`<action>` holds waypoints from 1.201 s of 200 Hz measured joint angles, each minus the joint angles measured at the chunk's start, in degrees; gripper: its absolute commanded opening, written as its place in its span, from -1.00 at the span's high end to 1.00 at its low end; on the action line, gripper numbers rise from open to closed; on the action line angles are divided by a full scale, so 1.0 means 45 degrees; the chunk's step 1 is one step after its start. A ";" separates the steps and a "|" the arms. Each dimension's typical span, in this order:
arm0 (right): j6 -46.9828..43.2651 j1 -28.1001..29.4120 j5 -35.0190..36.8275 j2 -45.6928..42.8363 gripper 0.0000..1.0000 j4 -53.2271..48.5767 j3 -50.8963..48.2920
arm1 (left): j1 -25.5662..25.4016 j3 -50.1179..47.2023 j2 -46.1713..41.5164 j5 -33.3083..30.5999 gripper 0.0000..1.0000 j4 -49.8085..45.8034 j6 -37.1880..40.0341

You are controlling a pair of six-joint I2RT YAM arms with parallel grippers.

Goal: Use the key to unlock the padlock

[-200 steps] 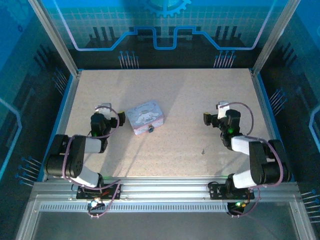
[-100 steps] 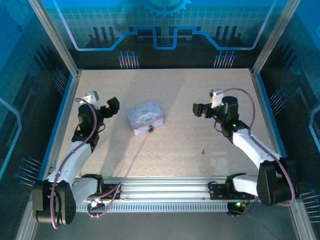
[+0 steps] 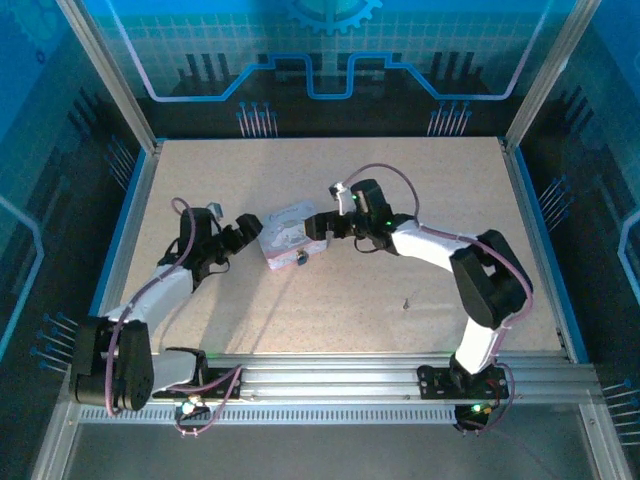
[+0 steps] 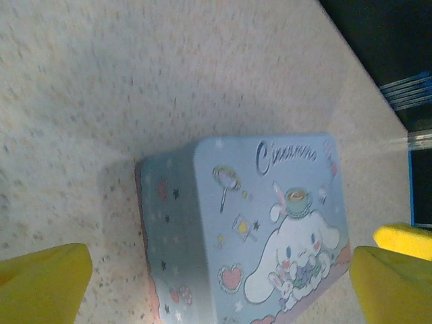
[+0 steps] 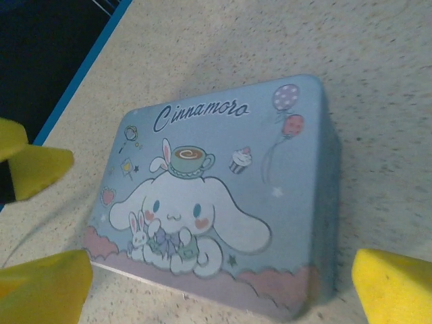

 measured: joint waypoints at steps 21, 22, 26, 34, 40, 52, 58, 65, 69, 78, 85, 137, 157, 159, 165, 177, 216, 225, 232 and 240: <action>0.0296 0.0155 -0.0102 0.0748 -0.99 -0.0126 0.0627 | -0.0301 0.0024 0.0675 0.0189 -0.98 0.0029 -0.0267; 0.0316 0.0160 -0.0102 0.0763 -0.99 -0.0126 0.0641 | -0.0316 0.0029 0.0695 0.0189 -0.98 0.0029 -0.0272; 0.0359 0.0170 -0.0112 0.0855 -0.99 -0.0141 0.0704 | -0.0374 0.0049 0.0816 0.0199 -0.97 0.0034 -0.0330; 0.0457 0.0175 -0.0126 0.0996 -1.00 -0.0155 0.0782 | -0.0486 0.0102 0.1015 0.0223 -0.98 0.0044 -0.0432; 0.0529 0.0175 -0.0151 0.1083 -0.99 -0.0180 0.0831 | -0.0563 0.0160 0.1161 0.0248 -0.98 0.0058 -0.0505; 0.0607 0.0170 -0.0189 0.1243 -1.00 -0.0209 0.0918 | -0.0719 0.0262 0.1384 0.0311 -0.98 0.0180 -0.0583; 0.0641 0.0170 -0.0233 0.1307 -1.00 -0.0219 0.0947 | -0.0801 0.0325 0.1486 0.0330 -0.98 0.0233 -0.0612; 0.0651 0.0175 -0.0316 0.1355 -1.00 -0.0257 0.0947 | -0.0918 0.0423 0.1613 0.0340 -0.98 0.0248 -0.0631; 0.0651 0.0175 -0.0359 0.1375 -1.00 -0.0282 0.0947 | -0.0996 0.0481 0.1676 0.0350 -0.98 0.0282 -0.0661; 0.0651 0.0170 -0.0408 0.1384 -1.00 -0.0335 0.0947 | -0.1137 0.0612 0.1812 0.0418 -0.98 0.0335 -0.0690; 0.0651 0.0170 -0.0457 0.1384 -0.98 -0.0359 0.0947 | -0.1239 0.0714 0.1904 0.0442 -0.98 0.0432 -0.0733; 0.0549 0.0000 -0.0461 0.1093 -0.81 -0.0597 0.0622 | -0.1870 0.1535 0.2764 0.0160 -0.98 0.0607 -0.0869; 0.0559 -0.0194 -0.0340 0.0369 -0.80 -0.0699 -0.0199 | -0.2341 0.2001 0.3211 -0.0034 -0.98 0.0617 -0.0874; 0.0559 -0.0209 -0.0340 0.0282 -0.80 -0.0704 -0.0306 | -0.2395 0.2059 0.3269 -0.0058 -0.98 0.0617 -0.0874; 0.0559 -0.0291 -0.0306 0.0019 -0.81 -0.0733 -0.0602 | -0.2579 0.2229 0.3463 -0.0078 -0.98 0.0631 -0.0874; 0.0602 -0.0486 -0.0277 -0.0559 -0.81 -0.0835 -0.1200 | -0.2900 0.2511 0.3798 -0.0112 -0.98 0.0719 -0.0889; 0.0602 -0.1122 -0.0214 -0.2215 -0.83 -0.1190 -0.2832 | -0.3861 0.3706 0.5153 -0.0121 -0.98 0.1103 -0.0903; 0.0602 -0.1234 -0.0155 -0.2540 -0.83 -0.1239 -0.3157 | -0.4056 0.4036 0.5489 -0.0151 -0.98 0.1166 -0.0903; 0.0597 -0.1350 -0.0136 -0.2798 -0.84 -0.1277 -0.3419 | -0.4197 0.4303 0.5765 -0.0165 -0.98 0.1243 -0.0903; 0.0597 -0.1457 -0.0131 -0.3016 -0.84 -0.1355 -0.3623 | -0.4347 0.4624 0.6076 -0.0165 -0.98 0.1292 -0.0903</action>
